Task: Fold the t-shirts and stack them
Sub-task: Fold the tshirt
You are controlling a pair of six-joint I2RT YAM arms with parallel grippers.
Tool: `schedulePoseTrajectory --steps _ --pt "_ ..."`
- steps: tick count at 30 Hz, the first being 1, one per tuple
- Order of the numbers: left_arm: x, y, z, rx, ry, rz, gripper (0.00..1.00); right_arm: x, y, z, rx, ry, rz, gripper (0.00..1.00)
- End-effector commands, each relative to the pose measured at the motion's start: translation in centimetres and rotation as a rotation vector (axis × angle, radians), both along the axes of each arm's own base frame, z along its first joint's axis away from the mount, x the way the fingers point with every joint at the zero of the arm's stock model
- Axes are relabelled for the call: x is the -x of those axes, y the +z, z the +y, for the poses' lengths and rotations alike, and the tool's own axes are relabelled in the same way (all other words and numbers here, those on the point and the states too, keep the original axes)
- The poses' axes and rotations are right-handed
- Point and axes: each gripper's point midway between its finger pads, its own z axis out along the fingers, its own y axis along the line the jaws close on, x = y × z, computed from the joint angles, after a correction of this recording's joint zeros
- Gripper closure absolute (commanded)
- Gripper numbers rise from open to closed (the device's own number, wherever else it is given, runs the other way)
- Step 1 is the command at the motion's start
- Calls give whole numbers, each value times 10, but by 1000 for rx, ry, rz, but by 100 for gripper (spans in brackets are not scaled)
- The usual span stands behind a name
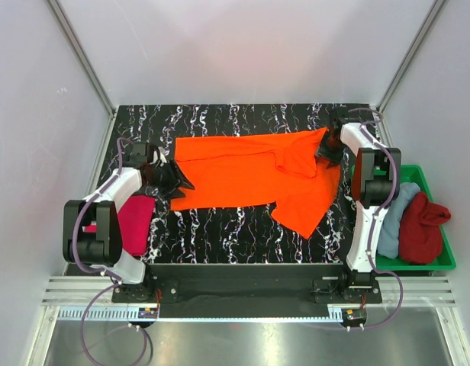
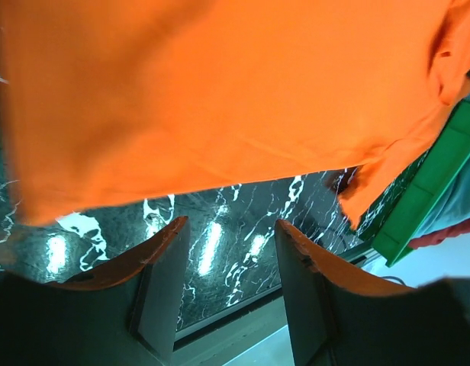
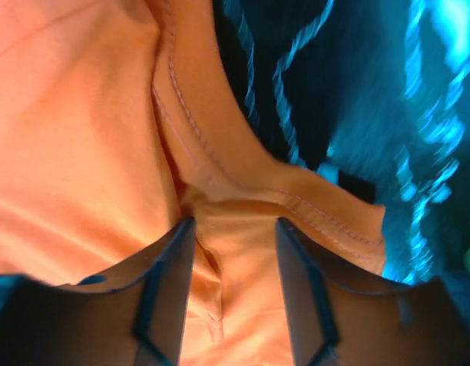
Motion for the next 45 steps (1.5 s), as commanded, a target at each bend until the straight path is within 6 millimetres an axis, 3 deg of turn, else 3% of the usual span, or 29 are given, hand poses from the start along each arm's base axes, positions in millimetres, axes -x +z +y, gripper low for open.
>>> schedulePoseTrajectory --steps 1,5,8,13,18,22,28,36,45 --pt "-17 17 2 4 -9 -68 48 -10 17 -33 117 0 8 43" --pt "-22 19 13 -36 70 -67 48 13 52 -28 91 -11 -20 30" --pt "-16 17 23 -70 162 -43 50 39 79 -9 1 21 -51 20" --pt "20 -2 49 -168 374 27 48 102 107 26 -157 41 -73 18" --pt "38 -22 59 -181 503 106 49 160 107 77 -259 114 -60 19" --pt "33 -30 73 -248 544 113 51 200 95 98 -327 135 -30 21" --pt "24 -40 71 -243 545 159 53 218 96 97 -329 133 -39 20" --pt "20 -55 71 -254 552 216 55 220 90 99 -337 146 -10 20" --pt "11 -65 66 -235 542 247 56 223 70 102 -354 118 51 20"
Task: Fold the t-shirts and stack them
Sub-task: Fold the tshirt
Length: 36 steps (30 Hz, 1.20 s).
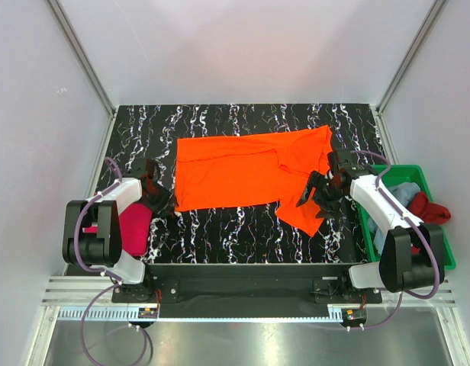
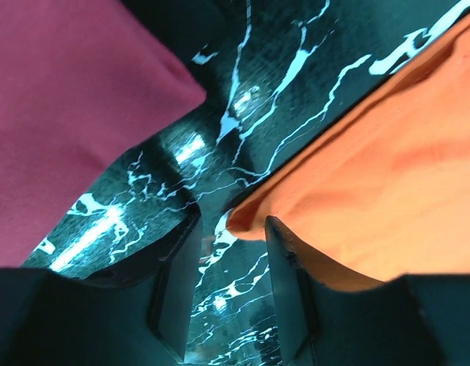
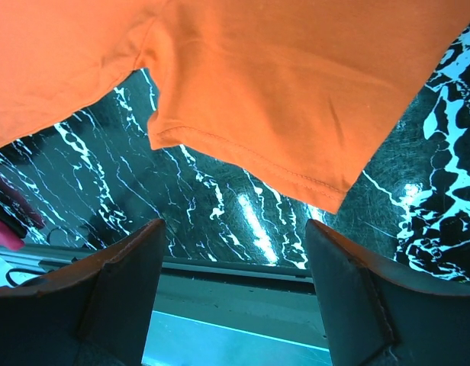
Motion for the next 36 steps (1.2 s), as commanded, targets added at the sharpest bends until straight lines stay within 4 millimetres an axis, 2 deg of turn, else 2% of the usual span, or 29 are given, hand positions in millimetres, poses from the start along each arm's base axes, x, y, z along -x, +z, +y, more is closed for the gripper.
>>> schedulePoseTrajectory --steps 1,6,13,16,20,21,23,24,28,34,36 --pt "-20 4 2 -3 19 -45 56 -3 -6 6 -41 -20 8 20" --pt "-13 -2 4 -7 32 -22 57 0 -19 5 -43 -95 62 21" --pt "-4 -9 0 5 31 3 60 1 -30 -19 -64 -265 118 22" --pt "-3 -11 2 -5 21 8 64 1 -33 -25 -68 -304 124 22" --pt "-11 -9 1 -4 2 -10 79 8 -38 -25 -73 -320 148 24" --pt "-13 -7 1 -5 -6 -20 86 12 -41 -27 -70 -333 161 26" --pt "-20 -2 -1 -1 -29 -48 93 15 -45 -27 -65 -336 171 27" --pt "-24 0 -2 8 -39 -62 100 19 -48 -27 -67 -338 186 29" --pt "-30 6 -6 26 -64 -89 100 28 -55 -28 -60 -358 219 36" --pt "-33 11 -12 57 -94 -117 100 44 -69 -32 -24 -382 269 41" --pt "-34 13 -14 64 -97 -125 100 48 -69 -33 -18 -387 264 47"
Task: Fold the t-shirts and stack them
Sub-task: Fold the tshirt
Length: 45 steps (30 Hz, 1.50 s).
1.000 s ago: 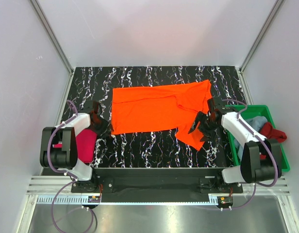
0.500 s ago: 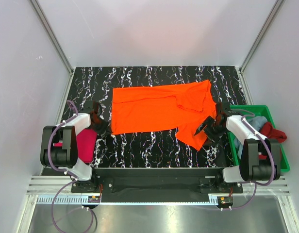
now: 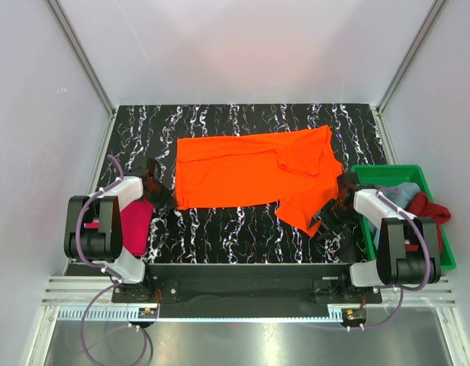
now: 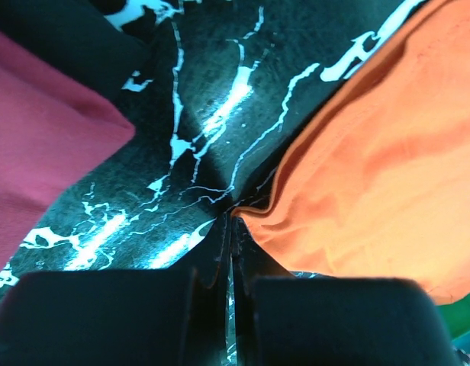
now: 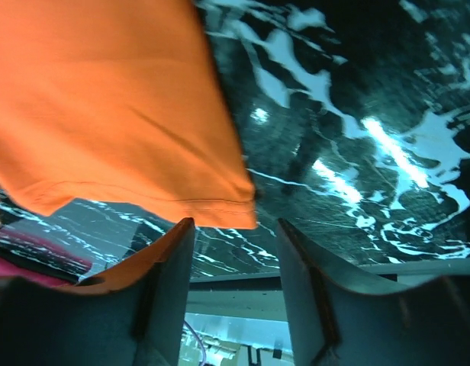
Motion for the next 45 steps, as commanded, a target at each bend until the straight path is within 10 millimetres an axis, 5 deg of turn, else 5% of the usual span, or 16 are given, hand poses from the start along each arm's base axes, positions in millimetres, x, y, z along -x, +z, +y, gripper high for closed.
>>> schedulePoseTrajectory --steps 1,19,32,41,45 --pt "-18 13 -6 28 -34 -80 100 2 0 -8 42 -40 -14 48" --pt "-24 24 -10 54 -38 -113 100 -14 -15 -15 90 -219 15 53" --pt "-18 23 -11 58 -44 -114 100 -15 -13 -21 119 -269 -39 94" --pt "-12 27 -11 44 -101 -126 100 -11 5 -21 115 -199 -120 100" --pt "2 24 -9 30 -126 -114 100 -11 29 -24 124 -163 -224 100"
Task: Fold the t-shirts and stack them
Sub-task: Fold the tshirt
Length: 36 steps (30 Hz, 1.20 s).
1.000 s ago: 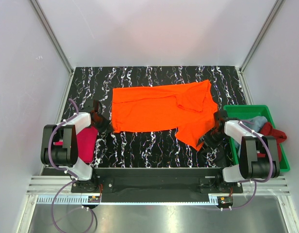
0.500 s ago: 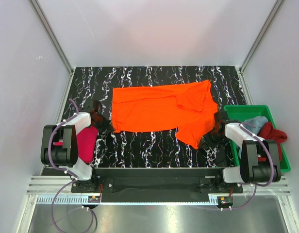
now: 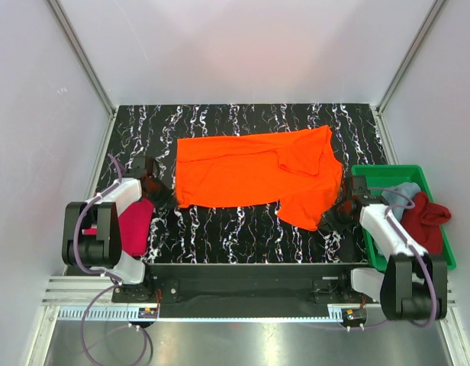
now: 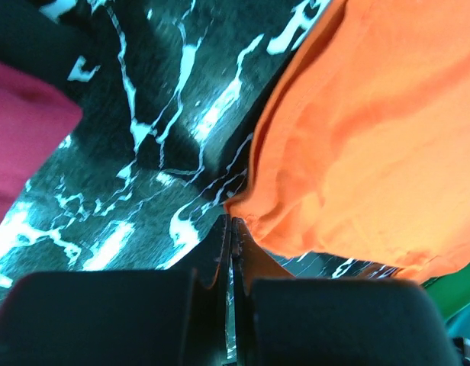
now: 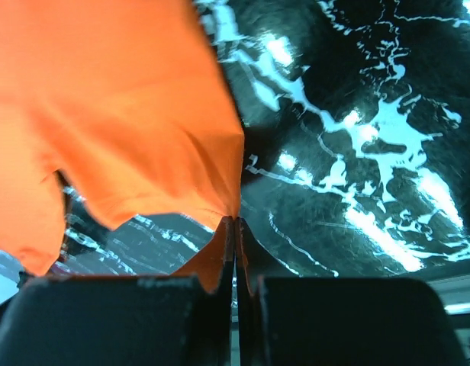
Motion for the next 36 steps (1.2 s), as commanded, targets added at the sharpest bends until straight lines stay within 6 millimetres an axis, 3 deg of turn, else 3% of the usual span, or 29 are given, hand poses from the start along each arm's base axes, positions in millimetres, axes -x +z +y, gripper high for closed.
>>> schedulePoseTrajectory --steps 1,5,11,18,21,25,27,28,29,31,32,36 --pt "10 9 -1 -6 -53 -48 100 0 21 -10 61 26 -78 100" --pt "24 9 1 -18 -61 -46 100 2 39 -9 68 77 -107 100" --pt "39 11 7 -58 -77 -57 100 20 51 -7 67 140 -137 100" --pt "50 12 10 -81 -105 -55 100 17 72 -6 82 202 -195 100" --pt "47 18 11 -101 -124 -77 100 0 84 -11 117 218 -229 100" --pt "36 33 9 -132 -174 -105 100 -43 109 -6 108 271 -284 100" --pt "22 44 11 -153 -190 -127 100 -62 107 -4 94 294 -262 100" --pt "18 47 11 -163 -194 -128 100 -77 121 -4 105 308 -298 100" --pt "6 53 14 -180 -197 -138 100 -86 115 -4 103 319 -272 100" --pt "-5 57 15 -193 -203 -141 100 -108 131 -4 116 340 -317 100" --pt "-16 65 15 -199 -206 -161 100 -117 127 -3 111 350 -301 100" --pt "-37 53 13 -196 -230 -112 100 -155 135 1 93 383 -317 100"
